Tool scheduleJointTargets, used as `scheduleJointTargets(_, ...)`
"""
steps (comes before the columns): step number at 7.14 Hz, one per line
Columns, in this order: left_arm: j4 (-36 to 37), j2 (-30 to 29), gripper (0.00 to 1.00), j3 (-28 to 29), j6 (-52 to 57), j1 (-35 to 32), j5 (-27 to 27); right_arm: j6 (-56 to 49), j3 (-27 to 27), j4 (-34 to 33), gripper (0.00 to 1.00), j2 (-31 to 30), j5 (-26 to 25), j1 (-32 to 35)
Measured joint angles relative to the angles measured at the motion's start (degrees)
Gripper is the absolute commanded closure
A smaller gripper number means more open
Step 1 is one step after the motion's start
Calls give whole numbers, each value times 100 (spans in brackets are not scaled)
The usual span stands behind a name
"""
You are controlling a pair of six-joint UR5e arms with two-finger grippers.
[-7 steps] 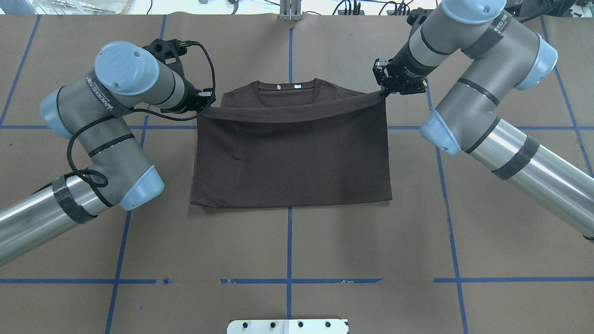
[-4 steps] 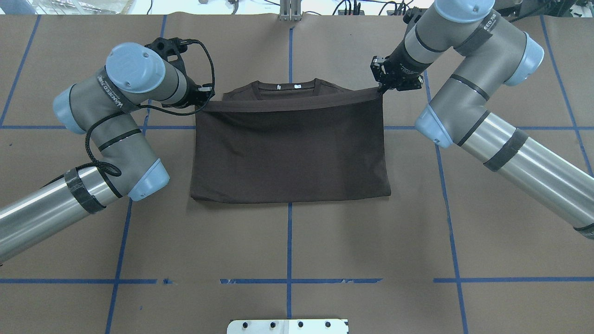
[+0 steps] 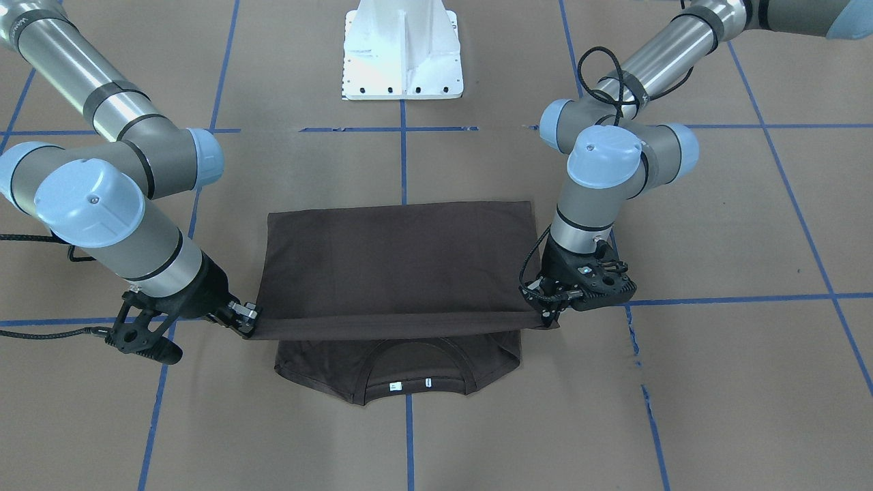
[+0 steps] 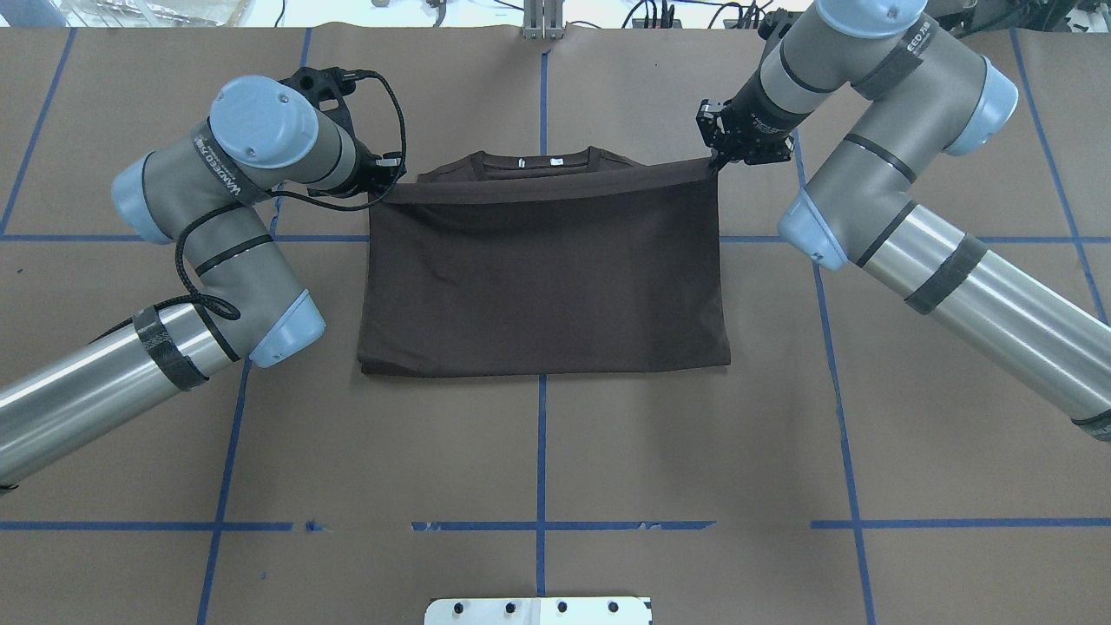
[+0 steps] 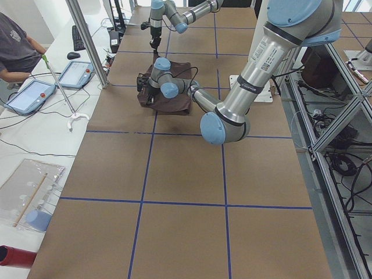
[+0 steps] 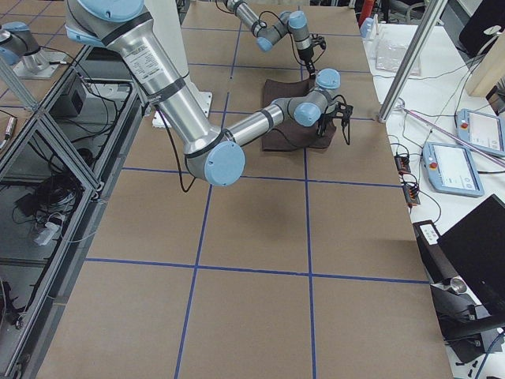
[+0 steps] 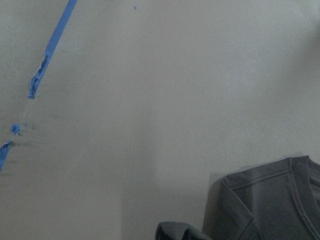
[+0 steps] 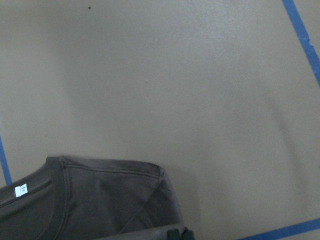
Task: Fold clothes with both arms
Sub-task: 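Lower the hem onto the collar and open both grippers, then move the right gripper to the folded shirt's side edge and grasp it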
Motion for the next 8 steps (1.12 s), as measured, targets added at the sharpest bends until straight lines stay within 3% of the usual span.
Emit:
scheduleJointTargets(1,-5,-33,100,0,0,0,-2,5,-2,73,100,8,0,-10)
scheduleJointTargets(2,-7,-53,42,-1,-5,0,-6,6,-2,112,38,2,3,-14)
scheduleJointTargets(3,-6,-71,1,0,-9,0,-6,5,-17,157,0,-16,6,-12)
scheduleJointTargets(8,66,-377,1,134,-222,-99,-35,134,18,461,0,-136,37,-47)
